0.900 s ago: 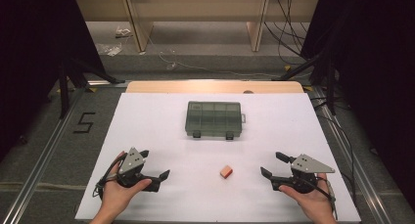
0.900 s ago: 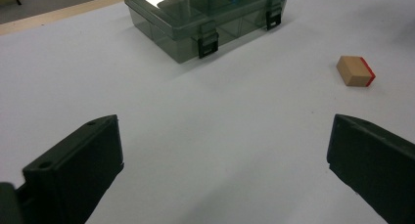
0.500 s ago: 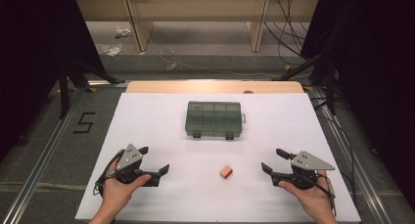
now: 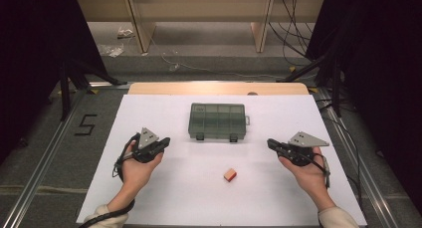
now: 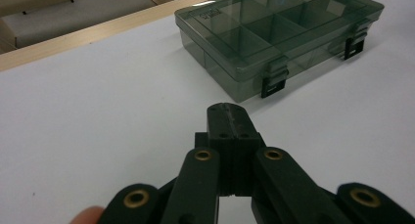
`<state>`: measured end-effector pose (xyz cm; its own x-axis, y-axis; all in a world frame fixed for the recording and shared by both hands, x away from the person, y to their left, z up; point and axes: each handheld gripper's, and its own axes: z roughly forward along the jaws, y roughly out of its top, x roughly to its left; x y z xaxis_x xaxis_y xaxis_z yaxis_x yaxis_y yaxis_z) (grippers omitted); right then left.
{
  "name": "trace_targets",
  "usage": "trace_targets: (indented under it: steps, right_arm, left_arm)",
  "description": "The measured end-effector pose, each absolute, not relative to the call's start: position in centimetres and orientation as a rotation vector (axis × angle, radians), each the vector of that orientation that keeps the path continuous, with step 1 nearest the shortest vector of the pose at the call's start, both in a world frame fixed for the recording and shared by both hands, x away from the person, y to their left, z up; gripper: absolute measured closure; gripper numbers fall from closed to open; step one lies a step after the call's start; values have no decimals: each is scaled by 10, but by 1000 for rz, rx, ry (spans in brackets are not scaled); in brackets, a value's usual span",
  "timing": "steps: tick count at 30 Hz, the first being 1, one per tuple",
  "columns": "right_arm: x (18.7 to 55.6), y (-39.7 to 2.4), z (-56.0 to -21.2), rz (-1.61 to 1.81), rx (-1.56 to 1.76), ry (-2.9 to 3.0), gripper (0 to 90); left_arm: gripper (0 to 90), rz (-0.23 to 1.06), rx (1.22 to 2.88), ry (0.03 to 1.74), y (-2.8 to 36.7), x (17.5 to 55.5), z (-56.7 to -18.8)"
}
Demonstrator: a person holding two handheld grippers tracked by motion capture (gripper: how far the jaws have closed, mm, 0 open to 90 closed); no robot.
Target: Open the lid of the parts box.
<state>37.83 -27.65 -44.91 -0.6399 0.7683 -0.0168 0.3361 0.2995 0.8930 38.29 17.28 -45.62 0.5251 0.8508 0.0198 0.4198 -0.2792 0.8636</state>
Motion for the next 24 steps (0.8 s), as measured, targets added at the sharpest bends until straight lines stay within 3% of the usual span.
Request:
trace_targets:
  steps: [15, 24]
  right_arm:
    - [424, -248, -469, 1208, 1026, 2240, 900]
    - [442, -229, -482, 1159, 1031, 2300, 900]
  left_arm:
    - [896, 596, 1989, 1090, 147, 440, -478]
    - [896, 571, 1996, 1104, 136, 455, -490]
